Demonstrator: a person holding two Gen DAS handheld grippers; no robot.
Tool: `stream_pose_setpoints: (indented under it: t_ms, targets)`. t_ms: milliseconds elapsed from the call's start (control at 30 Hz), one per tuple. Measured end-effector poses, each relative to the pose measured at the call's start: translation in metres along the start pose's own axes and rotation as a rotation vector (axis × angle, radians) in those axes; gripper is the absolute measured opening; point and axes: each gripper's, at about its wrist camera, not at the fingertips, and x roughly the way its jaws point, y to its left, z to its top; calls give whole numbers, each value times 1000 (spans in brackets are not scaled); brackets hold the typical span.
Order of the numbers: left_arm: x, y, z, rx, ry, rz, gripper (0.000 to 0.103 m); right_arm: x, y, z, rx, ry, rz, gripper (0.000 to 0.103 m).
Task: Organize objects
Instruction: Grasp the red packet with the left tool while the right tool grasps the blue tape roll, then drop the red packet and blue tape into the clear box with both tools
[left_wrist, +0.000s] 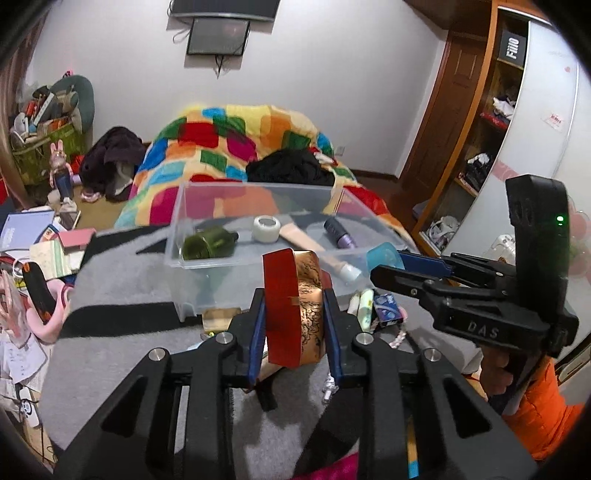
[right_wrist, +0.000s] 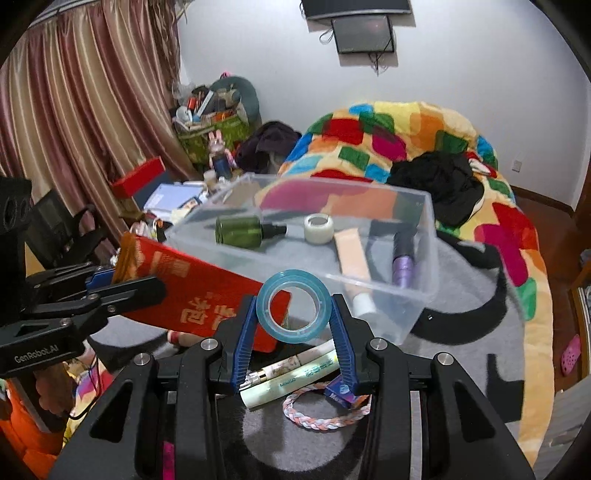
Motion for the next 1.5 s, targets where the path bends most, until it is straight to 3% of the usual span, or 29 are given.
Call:
stream_pose_setpoints:
  t_ms: [367,633,967,1300,1500]
  targets:
    - [-37,6,26,7,-136,37,28,-16,-10,16,30,-52,-35,36]
    - [-22,14,44,-32,-143,48,28,-15,-12,29,26,-62,-71,36]
    - [31,18,60,-5,-69,115,28,27,-26,50,38,10,-107,36]
    - [80,33,57,-46,47,75,28,85,-37,51,48,144,-95,36]
    - [87,34,53,-34,77,94,29,95,-35,48,20,177,-121,36]
